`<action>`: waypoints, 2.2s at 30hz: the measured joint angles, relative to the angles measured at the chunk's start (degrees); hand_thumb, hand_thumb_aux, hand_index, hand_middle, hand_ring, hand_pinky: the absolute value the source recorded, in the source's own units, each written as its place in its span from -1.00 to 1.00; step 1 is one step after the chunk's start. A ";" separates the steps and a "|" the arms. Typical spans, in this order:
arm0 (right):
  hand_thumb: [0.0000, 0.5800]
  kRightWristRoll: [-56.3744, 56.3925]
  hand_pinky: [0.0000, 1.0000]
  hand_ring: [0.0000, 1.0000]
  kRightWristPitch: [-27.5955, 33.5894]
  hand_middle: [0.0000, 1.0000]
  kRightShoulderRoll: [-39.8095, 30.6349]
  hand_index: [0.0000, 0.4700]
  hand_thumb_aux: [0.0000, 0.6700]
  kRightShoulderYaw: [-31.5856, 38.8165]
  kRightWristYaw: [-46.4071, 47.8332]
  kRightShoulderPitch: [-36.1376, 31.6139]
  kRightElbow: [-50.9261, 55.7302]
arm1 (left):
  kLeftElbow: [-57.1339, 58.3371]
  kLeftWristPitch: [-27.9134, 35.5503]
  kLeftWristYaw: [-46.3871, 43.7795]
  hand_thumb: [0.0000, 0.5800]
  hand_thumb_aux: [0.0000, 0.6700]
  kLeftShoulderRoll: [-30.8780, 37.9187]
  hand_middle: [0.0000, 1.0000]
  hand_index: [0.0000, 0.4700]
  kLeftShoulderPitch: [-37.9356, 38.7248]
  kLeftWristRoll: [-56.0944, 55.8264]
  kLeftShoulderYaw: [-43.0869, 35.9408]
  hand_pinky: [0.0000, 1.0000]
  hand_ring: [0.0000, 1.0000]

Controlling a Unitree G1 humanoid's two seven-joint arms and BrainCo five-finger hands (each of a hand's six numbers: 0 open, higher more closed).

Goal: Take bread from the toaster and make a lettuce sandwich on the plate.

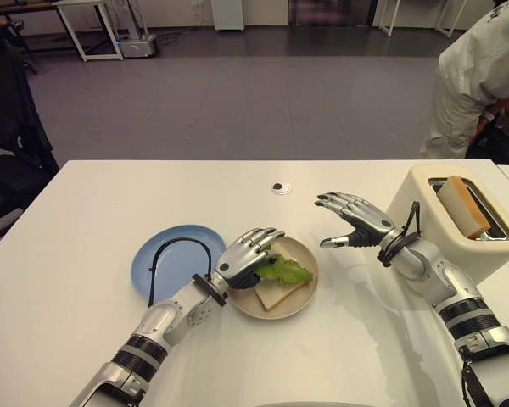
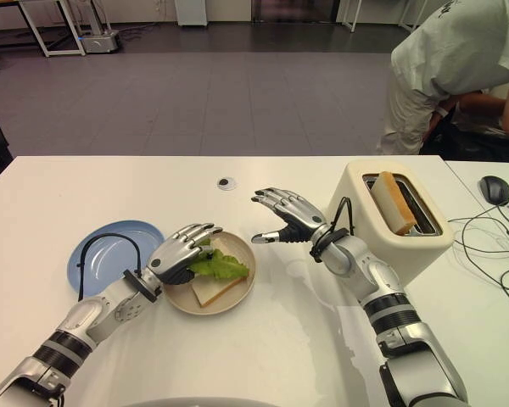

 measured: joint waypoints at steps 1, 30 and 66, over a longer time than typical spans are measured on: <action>-1.00 0.00 -1.00 -1.00 -0.03 -1.00 0.00 -1.00 -1.00 0.19 0.07 0.00 0.01 | 0.00 0.04 0.25 -1.00 -1.00 0.21 -1.00 -1.00 0.00 0.04 0.00 -1.00 -1.00; -1.00 19.27 -1.00 -1.00 8.29 -1.00 -25.26 -1.00 -1.00 -34.92 21.15 15.93 -26.50 | -3.10 -11.30 -6.87 -1.00 -1.00 -1.01 -1.00 -1.00 4.66 -27.09 10.06 -1.00 -1.00; 1.00 25.49 -1.00 -1.00 24.13 -1.00 -26.22 1.00 1.00 -36.60 21.58 12.52 -21.64 | -1.95 -11.82 -6.82 -1.00 -1.00 -1.46 -1.00 -1.00 4.93 -19.51 11.09 -1.00 -1.00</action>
